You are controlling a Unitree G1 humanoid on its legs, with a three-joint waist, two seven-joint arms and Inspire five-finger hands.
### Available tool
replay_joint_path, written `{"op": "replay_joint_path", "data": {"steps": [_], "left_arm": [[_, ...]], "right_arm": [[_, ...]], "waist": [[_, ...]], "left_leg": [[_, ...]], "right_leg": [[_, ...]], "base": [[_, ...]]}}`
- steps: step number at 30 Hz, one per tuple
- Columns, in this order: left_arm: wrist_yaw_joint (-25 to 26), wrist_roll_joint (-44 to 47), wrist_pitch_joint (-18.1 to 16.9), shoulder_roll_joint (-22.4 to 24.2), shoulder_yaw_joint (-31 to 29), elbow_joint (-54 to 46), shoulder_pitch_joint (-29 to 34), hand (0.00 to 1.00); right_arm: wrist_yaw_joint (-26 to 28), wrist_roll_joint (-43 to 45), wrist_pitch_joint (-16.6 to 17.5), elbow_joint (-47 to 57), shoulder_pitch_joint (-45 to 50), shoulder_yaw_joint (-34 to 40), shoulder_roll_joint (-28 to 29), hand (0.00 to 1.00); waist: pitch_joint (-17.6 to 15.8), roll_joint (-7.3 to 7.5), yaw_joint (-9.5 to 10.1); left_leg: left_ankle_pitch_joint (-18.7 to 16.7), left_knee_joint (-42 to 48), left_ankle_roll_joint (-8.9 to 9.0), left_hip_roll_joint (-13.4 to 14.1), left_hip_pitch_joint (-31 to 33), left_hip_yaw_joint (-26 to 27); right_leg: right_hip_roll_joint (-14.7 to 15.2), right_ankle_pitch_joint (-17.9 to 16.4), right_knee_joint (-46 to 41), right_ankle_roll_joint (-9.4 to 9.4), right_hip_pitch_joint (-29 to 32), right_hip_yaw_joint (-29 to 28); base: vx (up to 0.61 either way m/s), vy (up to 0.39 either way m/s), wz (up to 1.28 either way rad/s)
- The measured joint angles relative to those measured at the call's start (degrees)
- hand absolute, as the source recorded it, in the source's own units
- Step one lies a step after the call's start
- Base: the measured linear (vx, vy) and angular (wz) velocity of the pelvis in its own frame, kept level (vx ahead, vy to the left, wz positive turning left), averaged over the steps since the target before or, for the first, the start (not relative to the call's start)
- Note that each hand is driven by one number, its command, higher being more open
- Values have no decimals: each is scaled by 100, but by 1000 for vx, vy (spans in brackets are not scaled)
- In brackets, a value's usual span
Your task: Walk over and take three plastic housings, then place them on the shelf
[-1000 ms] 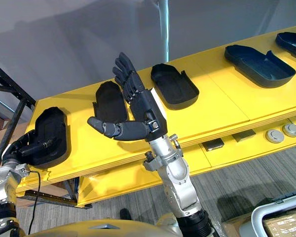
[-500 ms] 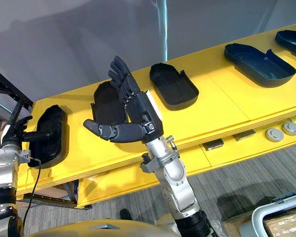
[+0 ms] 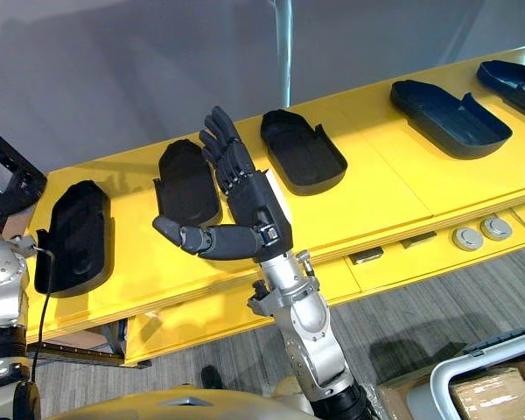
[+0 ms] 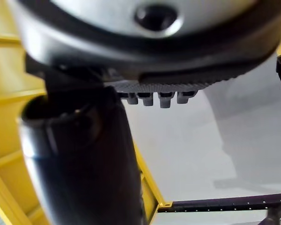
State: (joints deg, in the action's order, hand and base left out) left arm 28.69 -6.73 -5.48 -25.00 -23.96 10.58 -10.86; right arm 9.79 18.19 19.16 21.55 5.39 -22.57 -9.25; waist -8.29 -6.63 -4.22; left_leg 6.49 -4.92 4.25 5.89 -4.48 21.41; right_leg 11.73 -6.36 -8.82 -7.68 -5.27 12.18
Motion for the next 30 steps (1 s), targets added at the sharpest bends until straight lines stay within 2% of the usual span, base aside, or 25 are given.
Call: {"op": "replay_joint_path", "data": {"steps": [1,3,4,6,9,11,13,16,19,26,30], "left_arm": [[16,39,-102,12,2,-234,17,100],[-78,380,-573,229,37,-1474,168,100],[-138,433,-658,305,78,-1797,251,100],[-574,458,-1032,737,333,-2965,728,100],[-1254,491,-1318,1259,811,-3703,1337,100],[-1600,632,-1324,1471,918,-3851,1567,100],[-2090,891,-1302,1625,948,-3911,1901,100],[-2308,921,-1283,1733,950,-4058,2383,100],[-2330,932,-1283,1988,970,-4129,2739,100],[-2358,1328,-1280,2366,1075,-4276,3283,100],[-2573,1547,-1014,2459,1185,-4276,3524,100]], "right_arm": [[18,-14,17,0,11,1,0,100],[176,-436,38,1,23,63,-2,100],[228,-559,38,0,26,68,-4,100],[392,-1078,39,-4,30,135,-31,100],[362,-1397,38,-208,-99,308,-241,100],[318,-1487,40,-376,-208,522,-246,100],[186,-1481,41,-472,-267,926,-222,100],[-11,-1487,40,-506,-267,1085,-179,100],[-300,-1557,41,-509,-263,1071,-84,100],[-806,-1622,41,-621,-171,1070,123,100],[-995,-1622,41,-782,-180,1011,184,100]], "waist": [[-3,29,6],[-41,134,21],[-47,150,22],[-50,166,54],[-89,182,117],[-183,195,140],[-303,212,247],[-359,315,277],[-393,396,382],[-427,462,478],[-461,518,567]], "left_leg": [[2,0,-1,-3,-1,-11],[40,2,-24,-30,0,-111],[42,2,-27,-35,1,-133],[49,2,-38,-59,-1,-231],[95,-1,-49,-100,9,-461],[121,-16,-51,-93,13,-558],[165,-19,-34,-66,129,-675],[242,-14,-49,-49,210,-787],[245,0,-46,-34,246,-806],[309,0,-48,-81,363,-1109],[319,-19,-52,-89,377,-1170]], "right_leg": [[-3,0,2,0,-6,4],[6,2,14,2,-39,15],[6,9,24,4,-52,20],[0,58,152,-1,-170,111],[-15,73,232,9,-333,329],[-41,81,277,22,-384,430],[-87,56,330,96,-352,549],[-130,107,416,117,-361,644],[-173,203,512,72,-385,667],[-185,211,596,80,-535,986],[-190,189,595,108,-570,1089]], "base": [[2,-2,8],[1,3,9],[-2,9,12],[0,10,17],[-30,5,33],[-86,-9,28],[-129,-6,29],[-17,-10,17],[30,-13,6],[30,-17,22],[-32,-10,12]]}}
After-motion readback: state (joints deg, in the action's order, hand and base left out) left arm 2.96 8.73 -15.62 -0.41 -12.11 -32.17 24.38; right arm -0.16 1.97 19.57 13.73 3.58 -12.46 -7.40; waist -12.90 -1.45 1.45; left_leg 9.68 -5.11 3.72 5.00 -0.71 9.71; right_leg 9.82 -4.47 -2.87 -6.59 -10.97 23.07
